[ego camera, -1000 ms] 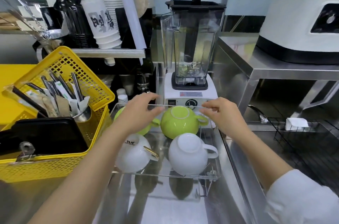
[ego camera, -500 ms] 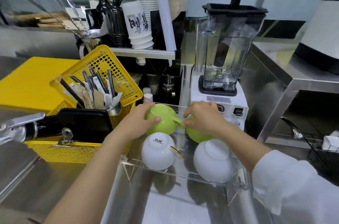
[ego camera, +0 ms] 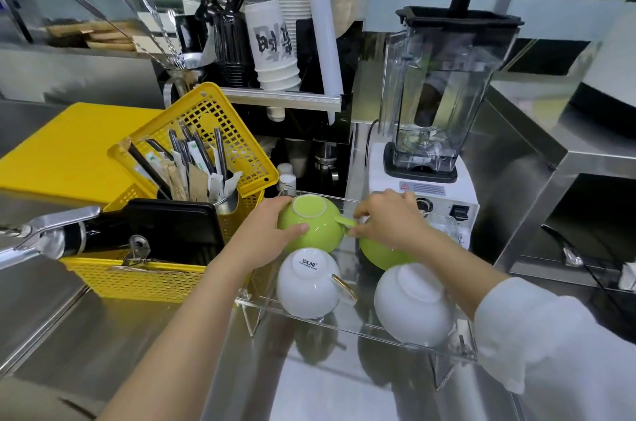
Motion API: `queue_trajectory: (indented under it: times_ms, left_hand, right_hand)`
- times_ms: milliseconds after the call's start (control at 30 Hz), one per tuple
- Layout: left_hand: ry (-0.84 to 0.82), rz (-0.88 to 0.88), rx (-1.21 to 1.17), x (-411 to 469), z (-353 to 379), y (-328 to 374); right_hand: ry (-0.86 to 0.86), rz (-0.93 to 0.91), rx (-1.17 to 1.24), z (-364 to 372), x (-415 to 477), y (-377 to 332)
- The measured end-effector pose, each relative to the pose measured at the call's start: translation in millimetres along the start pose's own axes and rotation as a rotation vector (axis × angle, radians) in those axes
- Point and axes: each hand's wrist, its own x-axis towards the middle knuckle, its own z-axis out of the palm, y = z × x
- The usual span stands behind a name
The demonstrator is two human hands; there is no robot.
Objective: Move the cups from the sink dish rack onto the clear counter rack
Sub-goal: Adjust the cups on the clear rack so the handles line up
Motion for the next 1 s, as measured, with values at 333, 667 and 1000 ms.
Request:
queue_trajectory:
  times_ms: [333,667,1000]
  left_hand:
    - [0.033,0.184,-0.157,-29.3,-6.3,22.9]
    - [-0.101,0.189,0.022,-40.5,6.2,11.1]
    - [-0.033,0.148,0.039,-48.2,5.7,6.8]
  right_hand:
    - [-0.064,-0.214,0.278,-36.7,-62.8,-19.3]
    - [-0.159,-0.303,-0.015,-14.3,-75.0,-32.1]
    - [-0.122,-0.253,0.026,-15.4,-69.0,-30.9]
